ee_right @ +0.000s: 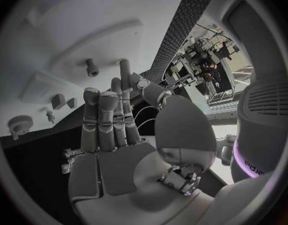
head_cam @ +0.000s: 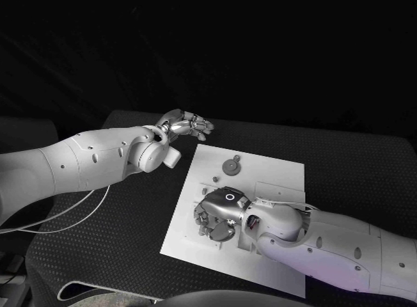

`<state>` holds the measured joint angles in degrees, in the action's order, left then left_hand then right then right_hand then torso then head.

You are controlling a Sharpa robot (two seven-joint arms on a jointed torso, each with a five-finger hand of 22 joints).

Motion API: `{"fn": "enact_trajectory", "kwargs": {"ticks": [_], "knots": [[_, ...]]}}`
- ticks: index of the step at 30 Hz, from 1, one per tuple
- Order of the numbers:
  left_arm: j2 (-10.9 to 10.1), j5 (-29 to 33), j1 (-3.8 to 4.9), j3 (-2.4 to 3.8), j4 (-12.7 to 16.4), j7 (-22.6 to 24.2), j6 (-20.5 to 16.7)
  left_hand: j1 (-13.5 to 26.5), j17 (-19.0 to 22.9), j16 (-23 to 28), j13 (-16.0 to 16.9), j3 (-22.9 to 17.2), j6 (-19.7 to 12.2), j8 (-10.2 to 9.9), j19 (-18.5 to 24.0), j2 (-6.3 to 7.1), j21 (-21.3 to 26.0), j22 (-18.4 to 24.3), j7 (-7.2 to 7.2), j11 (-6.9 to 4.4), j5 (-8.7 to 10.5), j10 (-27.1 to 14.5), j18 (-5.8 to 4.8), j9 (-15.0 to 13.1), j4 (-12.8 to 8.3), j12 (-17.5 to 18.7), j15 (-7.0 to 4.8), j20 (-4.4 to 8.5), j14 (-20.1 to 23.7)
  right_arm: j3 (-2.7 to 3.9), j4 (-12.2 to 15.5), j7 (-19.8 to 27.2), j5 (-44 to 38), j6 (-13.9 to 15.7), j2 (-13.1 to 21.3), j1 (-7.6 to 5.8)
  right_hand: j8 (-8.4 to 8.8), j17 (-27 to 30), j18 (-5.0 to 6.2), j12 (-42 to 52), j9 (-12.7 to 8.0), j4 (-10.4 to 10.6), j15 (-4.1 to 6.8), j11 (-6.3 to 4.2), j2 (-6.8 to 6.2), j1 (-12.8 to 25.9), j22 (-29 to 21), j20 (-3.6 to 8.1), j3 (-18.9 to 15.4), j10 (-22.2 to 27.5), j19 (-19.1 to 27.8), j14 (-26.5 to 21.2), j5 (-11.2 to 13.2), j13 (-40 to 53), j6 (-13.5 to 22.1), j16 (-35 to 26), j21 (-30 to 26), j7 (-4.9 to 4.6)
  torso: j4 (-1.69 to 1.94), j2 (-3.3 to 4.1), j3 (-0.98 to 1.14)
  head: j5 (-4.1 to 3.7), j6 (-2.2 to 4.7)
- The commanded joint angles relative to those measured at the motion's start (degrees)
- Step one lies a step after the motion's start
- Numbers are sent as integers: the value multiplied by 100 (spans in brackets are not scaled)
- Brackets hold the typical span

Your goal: Assemble the parts on the task board

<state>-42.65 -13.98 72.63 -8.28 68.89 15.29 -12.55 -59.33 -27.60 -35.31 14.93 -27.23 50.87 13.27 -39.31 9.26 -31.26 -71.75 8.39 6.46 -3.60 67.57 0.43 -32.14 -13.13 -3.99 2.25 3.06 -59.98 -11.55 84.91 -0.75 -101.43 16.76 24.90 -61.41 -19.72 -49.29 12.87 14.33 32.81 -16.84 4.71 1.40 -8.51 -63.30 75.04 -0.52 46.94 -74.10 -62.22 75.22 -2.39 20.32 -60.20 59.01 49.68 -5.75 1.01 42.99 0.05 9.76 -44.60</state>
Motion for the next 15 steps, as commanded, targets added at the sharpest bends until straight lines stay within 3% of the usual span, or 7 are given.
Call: {"fn": "enact_trajectory", "kwargs": {"ticks": [1, 15], "knots": [[0, 30, 8, 5, 11, 58, 65, -3, -7, 35, -9, 8, -15, 20, -47, -56, 28, -6, 11, 28, -5, 6, -43, 7, 32, -1, 32, -9, -25, -14, -27, -138, -192, -32, 2, 16, -32, -6, 213, 22, -4, 15, 41, -16, 189, -236, 83, 48, -6, -3, -10, -10, -39, 2, -29, 27, 36, 15, -1, -3, -2, 4, -1], [5, 30, 8, 5, 4, 49, 77, -3, -14, 41, -13, 9, -16, 21, -47, -56, 32, -8, 11, 29, -4, 6, -43, 9, 34, -1, 33, -10, -25, -12, 3, -143, -197, -58, 44, 15, -36, -9, 213, 28, 7, 15, 45, -19, 179, -243, 83, 50, 2, -7, -16, -6, -39, 18, -37, 34, 44, 19, -2, 0, 4, 9, -8]]}}
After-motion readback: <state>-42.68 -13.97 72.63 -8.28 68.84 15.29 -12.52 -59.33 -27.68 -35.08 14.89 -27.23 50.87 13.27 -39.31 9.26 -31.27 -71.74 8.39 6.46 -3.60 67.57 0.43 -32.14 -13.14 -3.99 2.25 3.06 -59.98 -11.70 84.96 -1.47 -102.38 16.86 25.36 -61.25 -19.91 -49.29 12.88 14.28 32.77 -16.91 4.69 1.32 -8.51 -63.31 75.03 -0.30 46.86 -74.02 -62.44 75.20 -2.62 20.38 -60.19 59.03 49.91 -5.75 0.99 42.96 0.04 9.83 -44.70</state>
